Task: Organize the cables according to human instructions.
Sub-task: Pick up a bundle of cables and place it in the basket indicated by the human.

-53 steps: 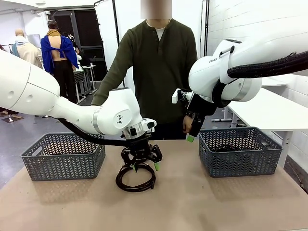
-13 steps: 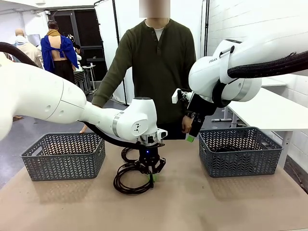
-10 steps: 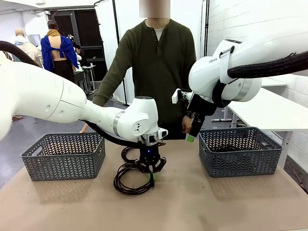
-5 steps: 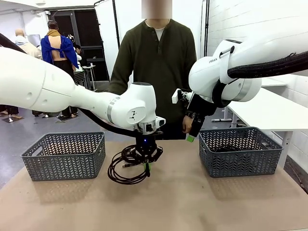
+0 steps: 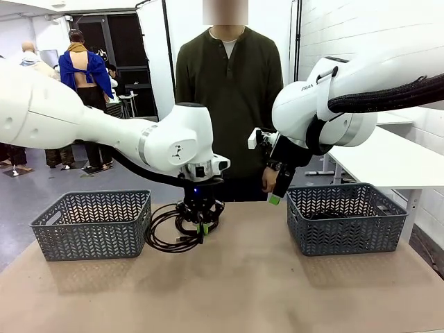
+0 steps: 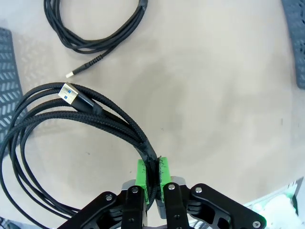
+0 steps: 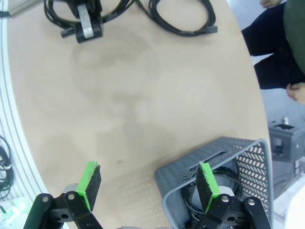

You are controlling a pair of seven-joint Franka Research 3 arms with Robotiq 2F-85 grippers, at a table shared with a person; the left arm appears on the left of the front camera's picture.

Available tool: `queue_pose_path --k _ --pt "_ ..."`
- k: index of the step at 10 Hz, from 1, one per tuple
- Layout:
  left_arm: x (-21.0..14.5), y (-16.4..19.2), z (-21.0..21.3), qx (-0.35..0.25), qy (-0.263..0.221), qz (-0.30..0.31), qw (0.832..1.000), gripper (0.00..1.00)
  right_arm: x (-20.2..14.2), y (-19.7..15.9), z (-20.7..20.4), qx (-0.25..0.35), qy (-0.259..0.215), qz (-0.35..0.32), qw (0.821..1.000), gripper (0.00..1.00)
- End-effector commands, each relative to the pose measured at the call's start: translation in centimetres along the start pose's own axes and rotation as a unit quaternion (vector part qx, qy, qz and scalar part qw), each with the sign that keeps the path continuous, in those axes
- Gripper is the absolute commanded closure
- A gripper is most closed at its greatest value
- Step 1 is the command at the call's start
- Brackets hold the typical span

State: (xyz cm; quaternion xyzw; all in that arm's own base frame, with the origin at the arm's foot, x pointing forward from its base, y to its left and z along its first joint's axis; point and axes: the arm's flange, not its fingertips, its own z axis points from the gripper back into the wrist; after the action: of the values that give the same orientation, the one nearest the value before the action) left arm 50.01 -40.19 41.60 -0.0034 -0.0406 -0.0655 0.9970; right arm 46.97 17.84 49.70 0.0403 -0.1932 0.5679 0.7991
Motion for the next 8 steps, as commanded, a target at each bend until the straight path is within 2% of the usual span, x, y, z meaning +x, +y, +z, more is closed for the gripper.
queue_pose_path --k 1,2,4,6,8 --pt "-0.6 2.1 2.2 -0.005 0.013 -0.059 0.998 1.00 -0.1 0.1 0.0 0.000 0.000 -0.001 1.000 0.00" --pt "-0.3 2.8 3.3 0.008 0.017 -0.077 0.997 1.00 -0.1 0.1 0.0 0.000 0.000 -0.001 1.000 0.00" --pt "0.4 3.9 5.6 0.010 0.055 -0.160 0.986 1.00 -0.1 0.1 0.0 0.000 0.000 -0.001 1.000 0.00" --pt "0.9 5.2 8.0 -0.008 0.090 -0.265 0.960 1.00 -0.1 0.1 0.0 0.000 0.000 -0.001 1.000 0.00" --pt "1.0 6.8 9.7 -0.011 0.095 -0.331 0.939 1.00 -0.1 0.1 0.0 0.000 0.000 -0.001 1.000 0.00"
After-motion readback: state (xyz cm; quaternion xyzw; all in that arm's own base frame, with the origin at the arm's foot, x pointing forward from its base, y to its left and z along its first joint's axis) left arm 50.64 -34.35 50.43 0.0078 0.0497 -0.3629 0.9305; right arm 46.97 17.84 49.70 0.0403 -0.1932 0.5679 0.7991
